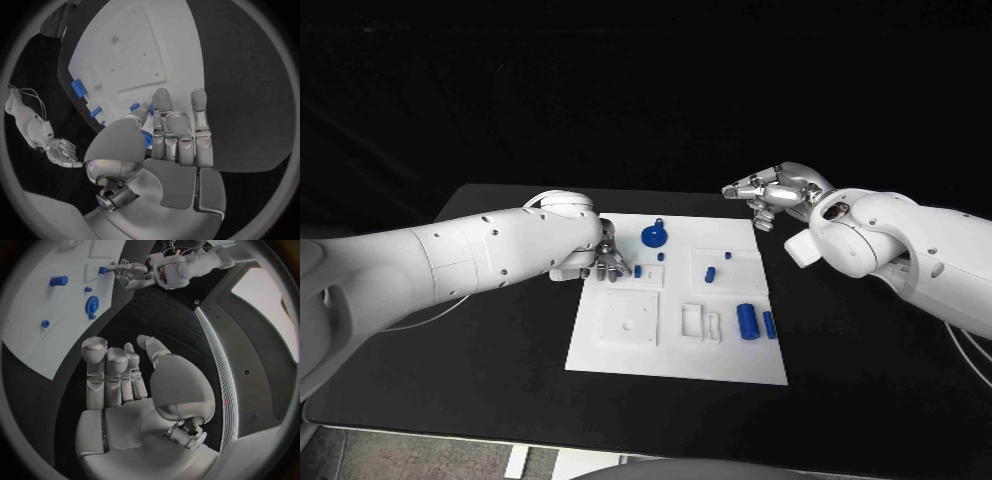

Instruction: Assemble the parts on the task board

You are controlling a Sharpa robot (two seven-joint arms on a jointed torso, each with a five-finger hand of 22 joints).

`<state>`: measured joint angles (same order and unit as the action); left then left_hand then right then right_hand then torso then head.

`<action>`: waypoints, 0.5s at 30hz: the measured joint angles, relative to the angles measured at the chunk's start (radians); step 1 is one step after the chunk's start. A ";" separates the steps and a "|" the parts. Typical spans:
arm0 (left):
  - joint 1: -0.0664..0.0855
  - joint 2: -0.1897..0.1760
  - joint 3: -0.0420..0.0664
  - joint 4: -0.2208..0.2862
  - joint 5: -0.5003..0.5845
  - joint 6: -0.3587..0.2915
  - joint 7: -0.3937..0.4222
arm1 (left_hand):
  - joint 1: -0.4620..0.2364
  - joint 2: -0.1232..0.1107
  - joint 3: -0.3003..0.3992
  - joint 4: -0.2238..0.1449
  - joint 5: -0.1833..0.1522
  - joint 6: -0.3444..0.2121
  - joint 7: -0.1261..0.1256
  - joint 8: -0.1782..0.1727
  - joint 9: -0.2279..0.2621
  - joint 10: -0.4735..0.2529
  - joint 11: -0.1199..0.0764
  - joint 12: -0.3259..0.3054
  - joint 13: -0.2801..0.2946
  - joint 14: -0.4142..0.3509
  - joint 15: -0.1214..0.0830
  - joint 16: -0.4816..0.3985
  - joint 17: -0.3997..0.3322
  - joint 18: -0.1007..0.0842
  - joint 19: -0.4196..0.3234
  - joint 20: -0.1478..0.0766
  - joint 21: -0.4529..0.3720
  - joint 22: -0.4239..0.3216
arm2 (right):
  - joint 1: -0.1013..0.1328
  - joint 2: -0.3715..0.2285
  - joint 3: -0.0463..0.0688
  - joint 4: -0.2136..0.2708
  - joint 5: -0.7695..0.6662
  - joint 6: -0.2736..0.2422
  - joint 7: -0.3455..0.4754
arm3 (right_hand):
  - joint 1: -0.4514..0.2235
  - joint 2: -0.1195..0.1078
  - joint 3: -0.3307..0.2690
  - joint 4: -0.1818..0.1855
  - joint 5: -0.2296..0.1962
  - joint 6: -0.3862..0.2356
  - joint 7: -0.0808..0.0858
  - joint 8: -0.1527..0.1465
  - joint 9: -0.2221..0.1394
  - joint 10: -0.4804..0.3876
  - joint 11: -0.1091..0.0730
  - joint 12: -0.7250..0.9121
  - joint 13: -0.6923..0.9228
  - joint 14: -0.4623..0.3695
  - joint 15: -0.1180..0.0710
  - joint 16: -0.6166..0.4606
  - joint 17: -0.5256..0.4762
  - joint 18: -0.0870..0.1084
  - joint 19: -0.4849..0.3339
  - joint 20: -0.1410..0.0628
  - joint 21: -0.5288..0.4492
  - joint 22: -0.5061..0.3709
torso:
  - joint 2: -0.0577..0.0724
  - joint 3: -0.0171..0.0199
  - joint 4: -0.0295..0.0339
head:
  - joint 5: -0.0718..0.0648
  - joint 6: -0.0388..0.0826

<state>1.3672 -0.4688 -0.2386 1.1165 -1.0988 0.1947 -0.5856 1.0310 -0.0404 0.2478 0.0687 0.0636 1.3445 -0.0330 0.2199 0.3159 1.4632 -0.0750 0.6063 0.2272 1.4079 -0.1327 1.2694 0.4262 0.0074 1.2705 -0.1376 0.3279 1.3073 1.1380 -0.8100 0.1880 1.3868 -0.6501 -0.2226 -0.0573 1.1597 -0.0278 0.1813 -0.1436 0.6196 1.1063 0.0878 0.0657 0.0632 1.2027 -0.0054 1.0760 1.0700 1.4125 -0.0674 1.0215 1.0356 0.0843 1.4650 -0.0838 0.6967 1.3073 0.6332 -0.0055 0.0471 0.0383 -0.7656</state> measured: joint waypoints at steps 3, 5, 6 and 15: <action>-0.001 -0.007 0.000 0.001 -0.002 -0.004 0.000 | 0.000 -0.045 0.016 0.057 -0.007 0.001 0.001 0.000 0.002 0.000 0.000 -0.005 -0.007 0.000 0.000 -0.008 -0.003 0.000 0.000 0.000 0.000 0.000 | -0.001 0.000 0.000 0.000 0.000 0.000 0.000 | 0.000 0.000 0.000 0.000 0.000 0.000 0.000 0.000 0.000 0.000 0.000 0.000 0.000 0.000 0.000 0.000 0.000 0.000 0.000 0.000 0.000 0.000 | 0.000 -0.0003 -0.0004 | -0.001 0.002; -0.001 -0.013 0.000 0.004 -0.003 -0.011 0.000 | -0.013 -0.079 0.017 0.093 -0.011 0.000 0.001 0.000 0.001 0.000 0.000 -0.005 -0.014 0.000 0.000 -0.008 -0.004 0.000 0.004 -0.004 0.000 0.000 | -0.001 -0.001 0.000 -0.001 0.000 0.000 0.000 | 0.000 0.000 0.009 -0.002 0.000 0.000 0.000 0.000 0.000 0.000 0.000 0.000 0.000 0.000 0.000 0.000 0.000 0.000 0.000 0.000 0.000 0.000 | 0.000 -0.0003 -0.0008 | -0.003 0.002; -0.001 -0.016 0.000 0.006 -0.002 -0.015 0.000 | -0.014 -0.092 0.019 0.106 -0.011 -0.005 0.006 -0.003 0.000 0.000 0.000 -0.009 -0.017 0.000 0.000 -0.012 -0.005 0.000 0.004 -0.004 -0.002 0.000 | -0.002 -0.001 0.000 -0.001 0.000 0.000 0.000 | 0.000 0.000 0.010 -0.001 0.000 0.000 0.000 0.000 0.000 0.000 0.000 0.000 0.000 0.000 0.000 0.000 0.000 0.000 0.000 0.000 0.000 0.000 | 0.000 -0.0003 -0.0008 | -0.003 0.002; 0.001 -0.037 0.012 0.023 0.018 -0.064 0.000 | 0.039 -0.103 -0.136 0.209 -0.011 -0.024 0.016 -0.015 0.021 0.000 0.000 -0.034 -0.047 0.000 0.000 -0.047 -0.020 0.000 0.003 -0.004 -0.015 0.001 | -0.005 -0.002 0.000 -0.003 0.000 0.000 0.000 | 0.000 0.000 0.010 -0.001 0.000 0.000 0.000 0.000 0.000 0.000 0.000 0.000 0.000 0.000 0.000 0.000 0.000 0.000 0.000 0.000 0.000 0.000 | -0.001 -0.0002 0.0009 | -0.006 0.004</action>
<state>1.3678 -0.5060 -0.2270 1.1394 -1.0812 0.1303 -0.5861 1.0698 -0.1435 0.1122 0.2775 0.0529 1.3209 -0.0170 0.2051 0.3369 1.4632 -0.0750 0.5719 0.1802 1.4078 -0.1325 1.2228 0.4058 0.0073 1.2740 -0.1411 0.3131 1.3080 1.1332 -0.8124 0.1880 1.3836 -0.6496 -0.2229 -0.0571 1.1597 -0.0278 0.1909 -0.1449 0.6197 1.1063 0.0878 0.0657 0.0632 1.2027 -0.0054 1.0760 1.0700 1.4125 -0.0674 1.0215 1.0355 0.0843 1.4650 -0.0839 0.6967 1.3073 0.6322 -0.0057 0.0479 0.0320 -0.7619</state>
